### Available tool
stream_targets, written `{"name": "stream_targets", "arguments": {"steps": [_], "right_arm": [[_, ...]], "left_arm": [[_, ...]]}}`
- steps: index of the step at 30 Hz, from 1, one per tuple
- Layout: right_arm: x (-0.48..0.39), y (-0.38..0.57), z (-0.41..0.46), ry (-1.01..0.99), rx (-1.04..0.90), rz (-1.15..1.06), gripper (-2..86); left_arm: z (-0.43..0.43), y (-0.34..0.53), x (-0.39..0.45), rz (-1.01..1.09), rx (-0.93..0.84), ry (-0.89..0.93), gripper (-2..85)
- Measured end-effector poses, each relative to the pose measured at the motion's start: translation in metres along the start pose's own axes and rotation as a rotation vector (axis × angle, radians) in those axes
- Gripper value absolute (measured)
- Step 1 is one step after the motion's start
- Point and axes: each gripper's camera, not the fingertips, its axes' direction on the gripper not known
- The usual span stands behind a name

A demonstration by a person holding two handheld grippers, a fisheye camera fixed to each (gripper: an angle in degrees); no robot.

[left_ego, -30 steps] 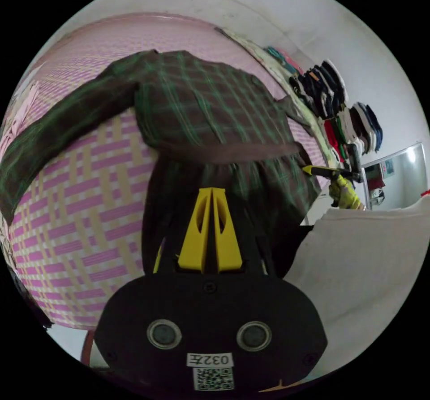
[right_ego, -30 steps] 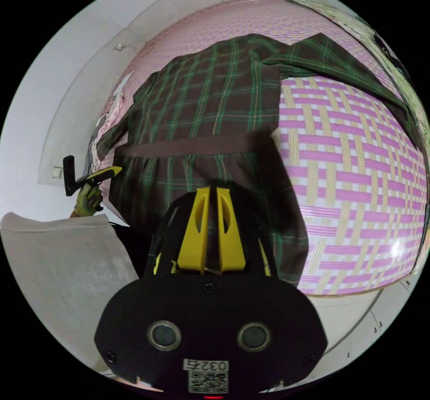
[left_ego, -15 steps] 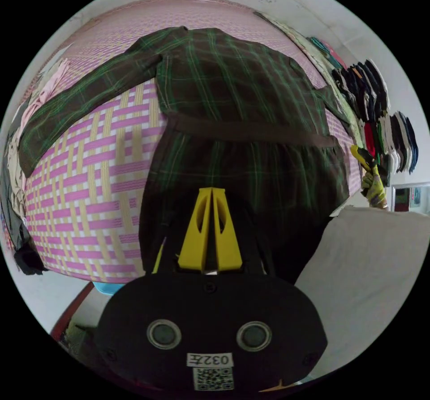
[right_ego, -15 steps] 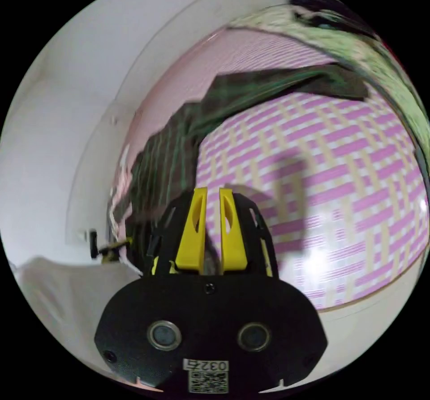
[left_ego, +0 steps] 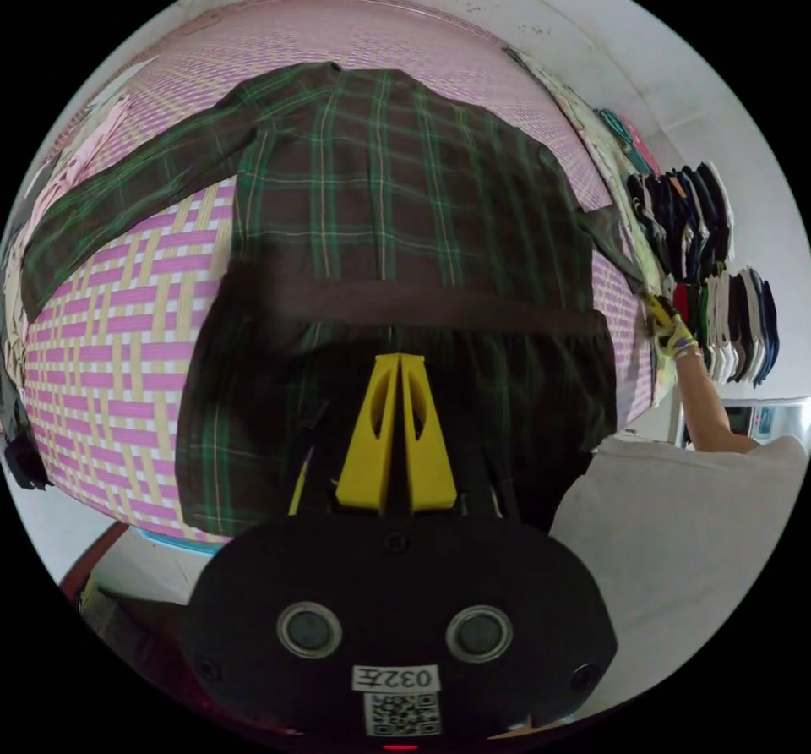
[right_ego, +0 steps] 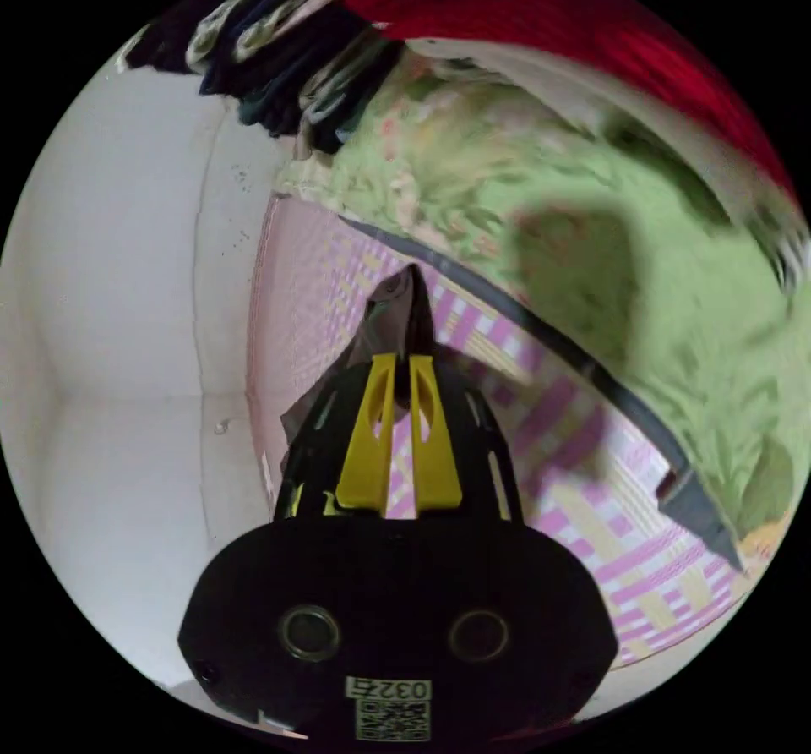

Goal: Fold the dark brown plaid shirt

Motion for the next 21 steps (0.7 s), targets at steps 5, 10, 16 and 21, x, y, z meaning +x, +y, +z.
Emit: {"name": "stream_targets", "arguments": {"steps": [5,10,16,21], "right_arm": [[-0.094,0.001,-0.051,-0.016,0.154,-0.525,0.3],[-0.092,-0.001,-0.060,0.117,0.138,-0.583,-0.4],[-0.033,0.003,-0.038,0.095,0.057,-0.432,-0.5],[-0.010,0.014,-0.046,0.079,0.060,-0.375,-0.6]], "left_arm": [[0.013,-0.029,0.015,-0.011,-0.088,-0.071,-0.9],[0.013,-0.095,0.051,0.068,-0.046,-0.031,-0.9],[0.048,-0.240,0.153,0.324,-0.014,0.100,-0.9],[0.090,-0.349,0.218,0.388,0.014,0.185,-0.9]]}}
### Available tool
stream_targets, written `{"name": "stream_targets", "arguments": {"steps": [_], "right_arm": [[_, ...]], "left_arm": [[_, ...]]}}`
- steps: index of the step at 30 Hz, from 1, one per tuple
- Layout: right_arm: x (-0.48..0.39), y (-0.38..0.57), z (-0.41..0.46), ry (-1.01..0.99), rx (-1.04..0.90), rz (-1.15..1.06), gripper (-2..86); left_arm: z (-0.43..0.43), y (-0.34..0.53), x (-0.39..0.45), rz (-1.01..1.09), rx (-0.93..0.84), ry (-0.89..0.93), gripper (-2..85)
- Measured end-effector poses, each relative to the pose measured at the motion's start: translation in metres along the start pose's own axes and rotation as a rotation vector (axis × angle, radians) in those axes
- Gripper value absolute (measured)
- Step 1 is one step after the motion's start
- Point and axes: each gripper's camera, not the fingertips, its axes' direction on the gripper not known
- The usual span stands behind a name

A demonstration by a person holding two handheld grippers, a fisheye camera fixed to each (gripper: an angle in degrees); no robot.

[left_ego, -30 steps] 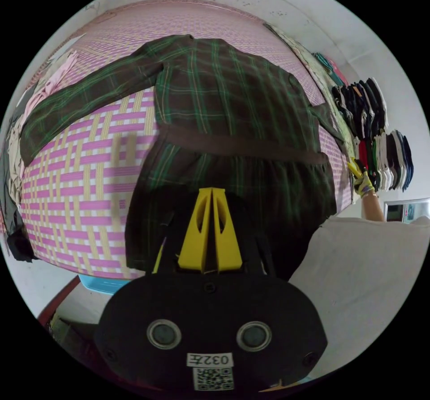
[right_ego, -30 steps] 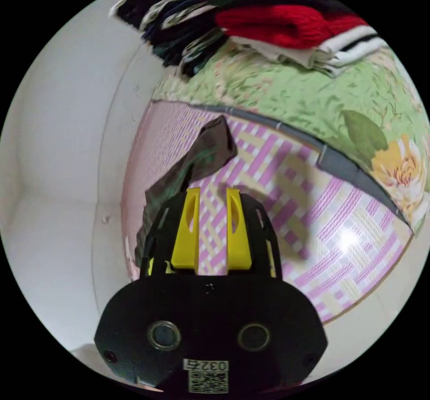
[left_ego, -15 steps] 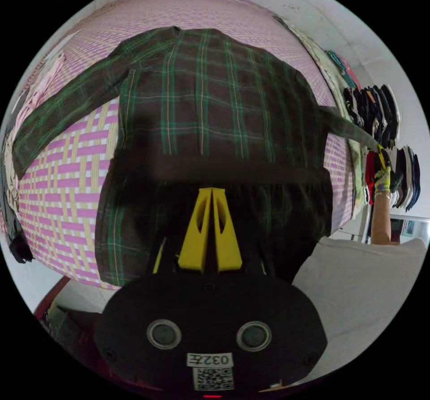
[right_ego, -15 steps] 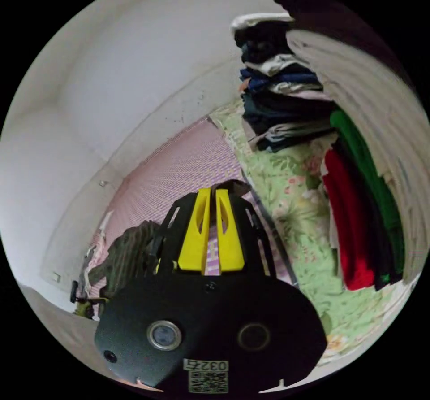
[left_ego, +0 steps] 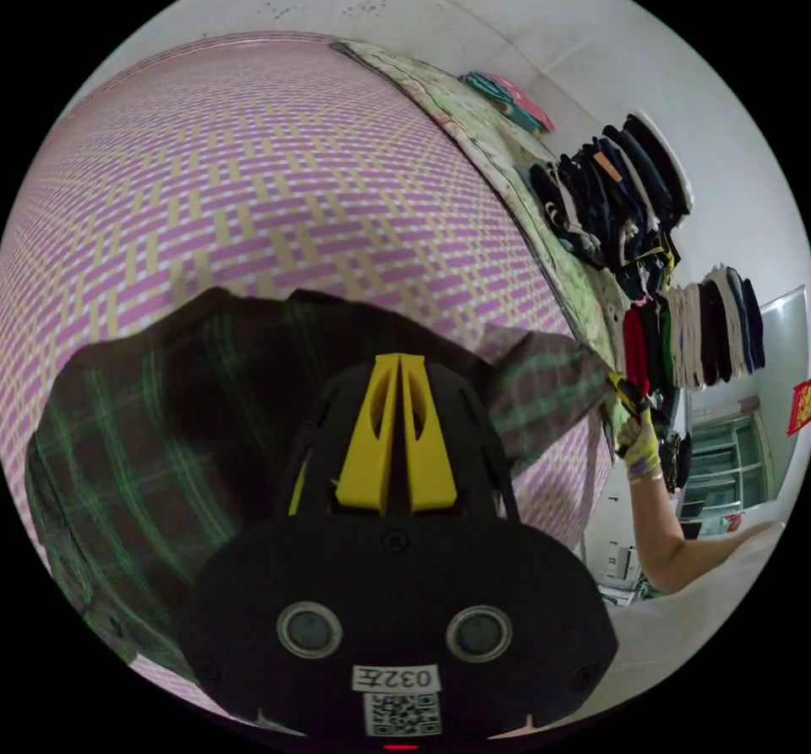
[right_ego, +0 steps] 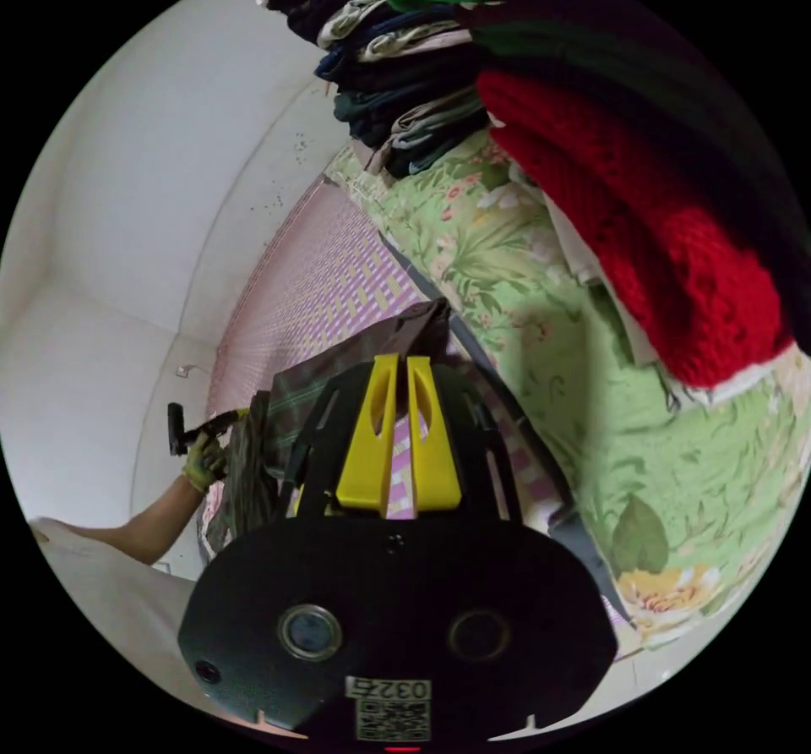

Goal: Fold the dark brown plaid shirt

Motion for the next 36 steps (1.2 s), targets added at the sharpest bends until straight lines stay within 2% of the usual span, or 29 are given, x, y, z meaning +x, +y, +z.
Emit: {"name": "stream_targets", "arguments": {"steps": [4,5,7,14,19,22,28,31,33,36], "right_arm": [[-0.004,0.021,-0.017,0.039,0.061,-0.030,-0.8],[-0.002,0.029,-0.018,0.079,0.048,-0.006,-0.8],[0.006,0.040,-0.016,0.095,0.018,0.042,-0.8],[0.013,0.057,-0.008,0.088,0.049,0.152,0.8],[-0.016,0.048,-0.015,0.096,0.079,0.137,-0.3],[-0.055,0.037,-0.023,0.122,0.104,0.041,-0.7],[-0.213,0.015,-0.011,0.182,0.090,-0.392,-0.9],[-0.323,0.043,0.006,0.053,0.064,-0.628,-0.9],[-0.407,0.093,0.027,-0.080,0.005,-0.798,-0.9],[-0.478,0.175,0.070,-0.222,-0.123,-0.910,-0.9]], "left_arm": [[0.033,-0.044,-0.018,-0.023,-0.058,-0.054,-0.9],[0.044,-0.053,-0.026,-0.025,-0.094,-0.102,-1.0],[0.049,-0.058,-0.036,-0.006,-0.069,-0.088,-1.0],[0.050,-0.049,-0.086,-0.136,0.014,0.086,-0.9],[0.016,-0.010,-0.103,-0.164,0.143,0.232,-0.8],[-0.011,0.035,-0.116,-0.151,0.174,0.273,-0.4],[-0.057,0.139,-0.160,-0.193,0.268,0.533,4.9],[-0.077,0.192,-0.183,-0.222,0.365,0.675,6.5],[-0.087,0.232,-0.204,-0.251,0.419,0.754,8.2],[-0.084,0.282,-0.234,-0.308,0.436,0.788,10.1]]}}
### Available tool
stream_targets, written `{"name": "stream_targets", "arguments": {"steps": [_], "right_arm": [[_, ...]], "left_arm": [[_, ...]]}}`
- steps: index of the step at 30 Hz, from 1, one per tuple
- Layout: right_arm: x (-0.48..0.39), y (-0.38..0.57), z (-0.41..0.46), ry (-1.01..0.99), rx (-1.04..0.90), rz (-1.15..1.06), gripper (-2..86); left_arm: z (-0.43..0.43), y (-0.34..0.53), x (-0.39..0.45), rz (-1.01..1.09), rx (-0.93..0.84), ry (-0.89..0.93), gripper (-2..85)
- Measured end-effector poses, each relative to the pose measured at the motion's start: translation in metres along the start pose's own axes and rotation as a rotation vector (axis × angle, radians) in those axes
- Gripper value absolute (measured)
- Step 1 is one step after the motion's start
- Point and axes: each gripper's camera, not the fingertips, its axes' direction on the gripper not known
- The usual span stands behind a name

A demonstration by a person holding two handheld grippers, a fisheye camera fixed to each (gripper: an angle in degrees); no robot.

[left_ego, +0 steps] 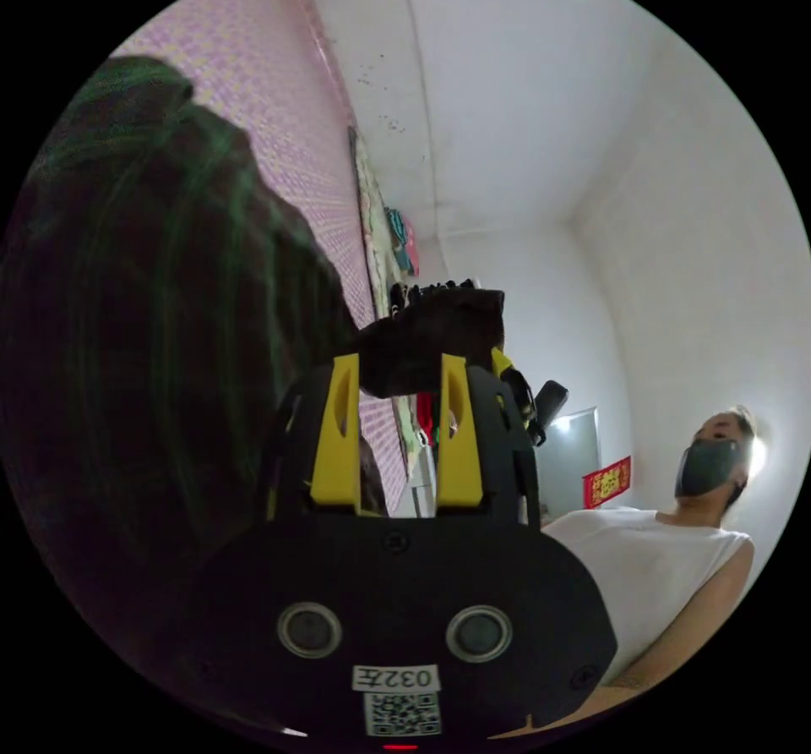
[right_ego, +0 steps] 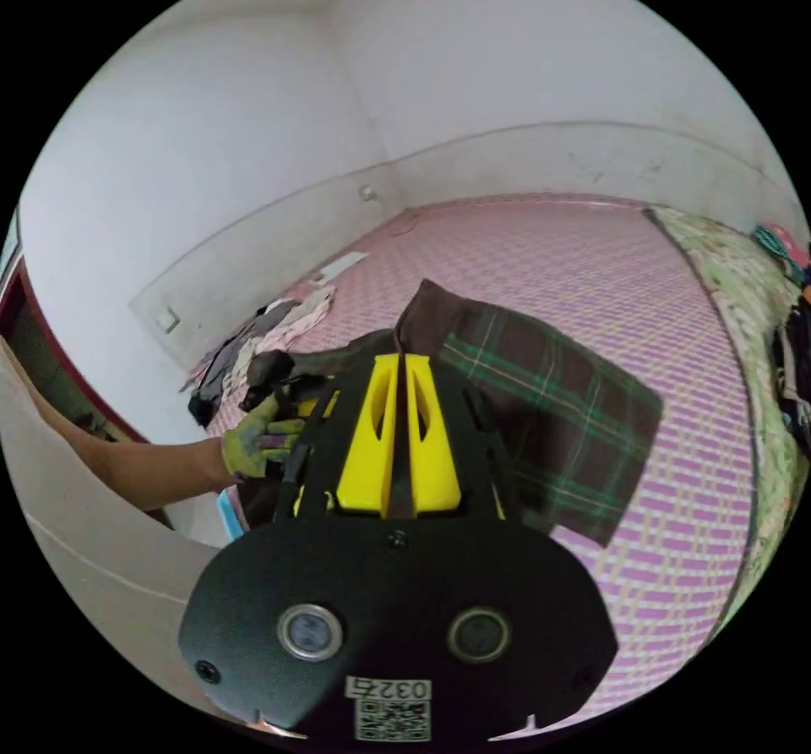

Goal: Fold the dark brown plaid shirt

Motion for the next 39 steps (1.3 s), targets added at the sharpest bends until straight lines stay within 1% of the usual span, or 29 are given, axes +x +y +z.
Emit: {"name": "stream_targets", "arguments": {"steps": [2,4,6,8,10,13,16,18,20,22,24,25,27,29,30,33,37,39], "right_arm": [[-0.045,0.013,0.048,-0.037,-0.075,-0.038,-0.9],[-0.075,0.034,0.098,-0.012,-0.189,-0.087,-0.9],[-0.093,0.062,0.157,-0.027,-0.420,-0.106,-0.9],[-0.100,0.073,0.172,-0.035,-0.477,-0.109,-0.8],[-0.106,0.071,0.170,-0.036,-0.467,-0.095,-0.8],[-0.115,0.060,0.160,-0.020,-0.422,-0.096,-0.5],[-0.120,0.054,0.156,-0.033,-0.411,-0.088,0.4],[-0.122,0.053,0.153,-0.085,-0.415,-0.084,2.7],[-0.115,0.052,0.141,-0.117,-0.427,-0.034,3.7],[-0.098,0.056,0.111,-0.113,-0.370,0.060,4.0],[-0.066,0.076,0.059,-0.007,-0.311,0.199,4.5],[-0.057,0.084,0.047,0.028,-0.307,0.234,4.7],[-0.023,0.123,-0.001,0.178,-0.325,0.375,6.8],[-0.001,0.155,-0.030,0.259,-0.356,0.479,8.4],[0.011,0.174,-0.045,0.263,-0.382,0.546,9.2],[0.024,0.206,-0.062,0.194,-0.423,0.631,9.7],[0.016,0.216,-0.067,0.139,-0.383,0.626,8.7],[0.010,0.214,-0.063,0.129,-0.377,0.610,4.9]], "left_arm": [[-0.020,0.019,-0.027,-0.074,0.030,0.015,10.8],[-0.036,0.037,-0.057,-0.167,0.052,0.017,11.3],[-0.049,0.053,-0.085,-0.242,0.049,-0.010,11.6],[-0.053,0.058,-0.095,-0.253,0.028,-0.053,11.8],[-0.054,0.059,-0.098,-0.244,0.010,-0.070,12.0],[-0.053,0.055,-0.101,-0.235,-0.014,-0.080,12.3],[-0.048,0.049,-0.105,-0.229,-0.052,-0.119,9.8],[-0.046,0.044,-0.108,-0.235,-0.071,-0.176,2.5],[-0.046,0.043,-0.110,-0.232,-0.087,-0.209,0.2],[-0.048,0.041,-0.109,-0.204,-0.096,-0.198,-0.7],[-0.053,0.035,-0.106,-0.167,-0.082,-0.118,-1.0],[-0.053,0.032,-0.104,-0.161,-0.075,-0.093,-1.0],[-0.051,0.011,-0.091,-0.116,-0.045,0.005,-1.1],[-0.045,-0.013,-0.074,-0.065,-0.029,0.069,-1.1],[-0.039,-0.032,-0.059,-0.027,-0.020,0.114,-1.1],[-0.018,-0.079,-0.013,0.082,-0.016,0.212,-1.1],[0.011,-0.118,0.029,0.142,-0.028,0.251,-1.0],[0.030,-0.131,0.037,0.125,-0.036,0.231,-1.0]]}}
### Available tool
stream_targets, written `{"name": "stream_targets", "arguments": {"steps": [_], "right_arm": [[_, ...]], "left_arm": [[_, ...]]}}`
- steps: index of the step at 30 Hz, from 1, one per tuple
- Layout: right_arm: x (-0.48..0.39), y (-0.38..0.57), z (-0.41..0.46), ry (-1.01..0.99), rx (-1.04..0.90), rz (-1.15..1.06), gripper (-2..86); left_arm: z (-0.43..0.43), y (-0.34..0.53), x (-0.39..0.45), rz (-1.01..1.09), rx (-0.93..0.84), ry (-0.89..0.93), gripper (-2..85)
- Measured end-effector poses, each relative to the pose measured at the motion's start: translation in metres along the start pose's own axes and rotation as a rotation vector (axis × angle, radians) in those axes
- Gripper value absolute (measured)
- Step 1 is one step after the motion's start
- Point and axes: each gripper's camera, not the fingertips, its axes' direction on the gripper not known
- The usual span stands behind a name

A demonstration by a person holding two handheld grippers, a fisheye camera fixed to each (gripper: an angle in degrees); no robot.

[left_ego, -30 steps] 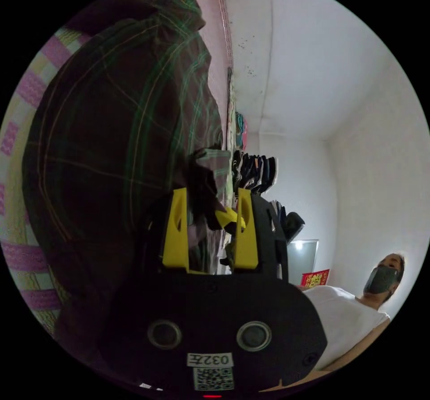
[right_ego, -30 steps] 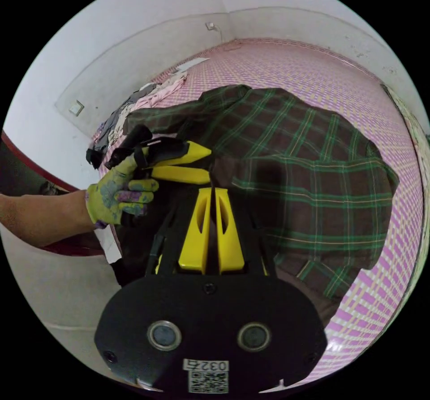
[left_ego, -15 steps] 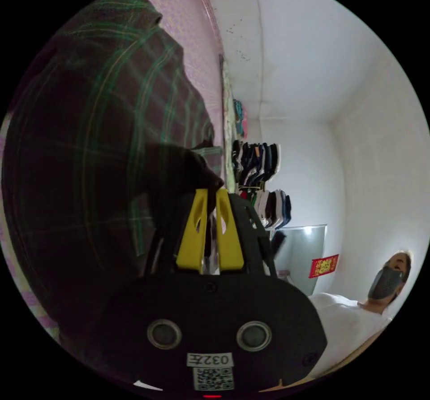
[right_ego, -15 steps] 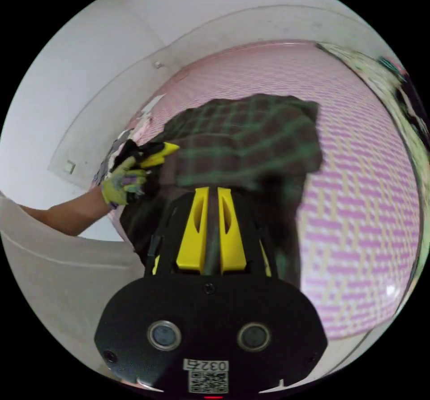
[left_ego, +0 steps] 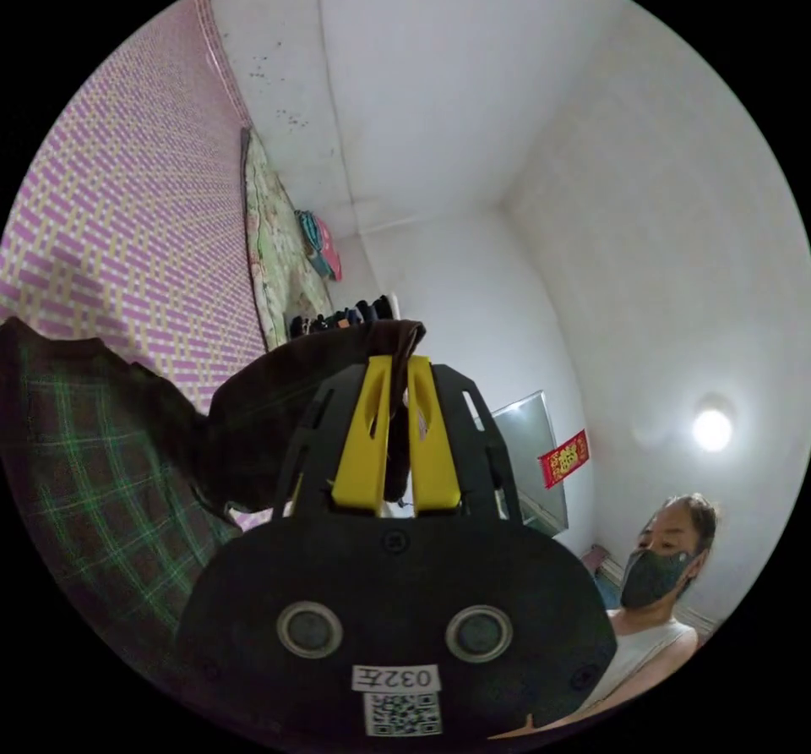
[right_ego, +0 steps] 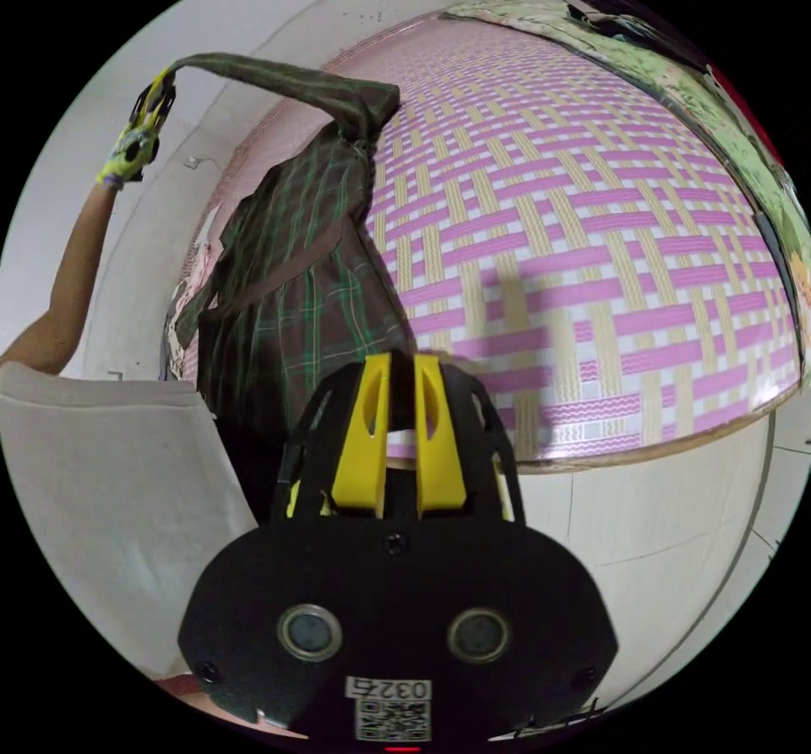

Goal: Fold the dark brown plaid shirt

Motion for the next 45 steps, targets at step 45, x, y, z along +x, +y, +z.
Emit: {"name": "stream_targets", "arguments": {"steps": [45], "right_arm": [[-0.192,-0.070,0.111,-0.055,-0.469,-0.398,4.5]], "left_arm": [[-0.365,0.165,-0.050,-0.212,0.277,-0.338,-1.3]]}}
